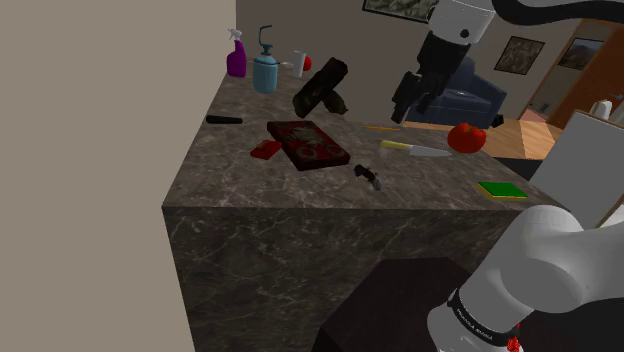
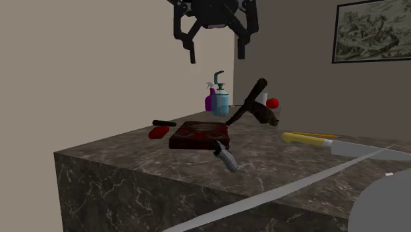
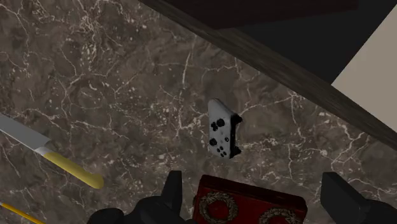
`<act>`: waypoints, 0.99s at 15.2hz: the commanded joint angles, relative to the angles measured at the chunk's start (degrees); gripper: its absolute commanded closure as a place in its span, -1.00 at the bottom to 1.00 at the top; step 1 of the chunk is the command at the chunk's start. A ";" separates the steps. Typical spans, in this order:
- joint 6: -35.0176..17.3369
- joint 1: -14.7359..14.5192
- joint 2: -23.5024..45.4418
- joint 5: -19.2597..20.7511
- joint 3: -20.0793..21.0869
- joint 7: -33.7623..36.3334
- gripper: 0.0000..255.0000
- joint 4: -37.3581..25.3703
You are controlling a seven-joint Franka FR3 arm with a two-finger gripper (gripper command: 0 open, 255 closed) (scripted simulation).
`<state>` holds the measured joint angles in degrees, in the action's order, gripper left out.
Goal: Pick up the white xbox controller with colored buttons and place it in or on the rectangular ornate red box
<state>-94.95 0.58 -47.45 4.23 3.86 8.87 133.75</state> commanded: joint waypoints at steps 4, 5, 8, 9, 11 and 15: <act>-4.13 -0.61 2.22 0.24 -1.89 -3.13 -1.00 3.72; -5.53 -0.80 3.09 0.32 -2.51 -4.18 -1.00 4.85; -9.79 -1.33 6.16 0.59 -4.34 -7.34 -1.00 7.92; -11.23 -1.50 7.33 0.67 -4.93 -8.40 -1.00 8.83; -14.16 -1.83 9.89 0.82 -6.10 -10.53 -1.00 10.47; -18.97 -2.33 14.65 0.98 -7.88 -14.05 -1.00 12.63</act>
<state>-113.09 -1.69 -33.57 5.15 -3.61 -4.35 145.98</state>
